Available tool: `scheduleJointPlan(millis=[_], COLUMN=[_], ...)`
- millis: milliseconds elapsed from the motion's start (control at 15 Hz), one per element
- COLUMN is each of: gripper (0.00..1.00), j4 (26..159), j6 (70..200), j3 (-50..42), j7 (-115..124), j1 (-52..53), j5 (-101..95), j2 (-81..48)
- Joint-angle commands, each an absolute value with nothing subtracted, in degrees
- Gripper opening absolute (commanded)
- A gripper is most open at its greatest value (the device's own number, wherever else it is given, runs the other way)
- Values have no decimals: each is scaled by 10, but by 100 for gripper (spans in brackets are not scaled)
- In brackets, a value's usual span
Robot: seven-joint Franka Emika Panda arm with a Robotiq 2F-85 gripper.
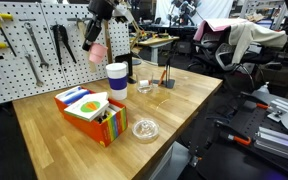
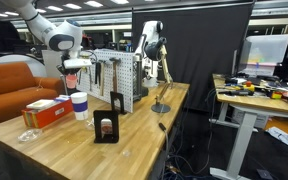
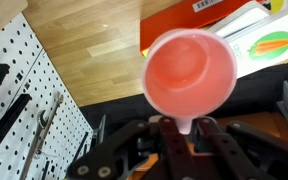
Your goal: Pour the water in the pink cup into the white and blue cup
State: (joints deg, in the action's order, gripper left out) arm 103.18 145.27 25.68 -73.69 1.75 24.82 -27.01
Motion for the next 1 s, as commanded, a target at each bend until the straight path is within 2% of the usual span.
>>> scheduleJointPlan(millis=[0,600,667,933], gripper=[15,15,4,4], j4=[1032,1035,1035,1028], j6=[1453,1459,1459,1457], j3=[252,254,254,284], j7=[-738,-738,-738,-757], j1=[22,21,21,-6], j5=[253,253,253,321], j2=[-269,-268,-268,-278])
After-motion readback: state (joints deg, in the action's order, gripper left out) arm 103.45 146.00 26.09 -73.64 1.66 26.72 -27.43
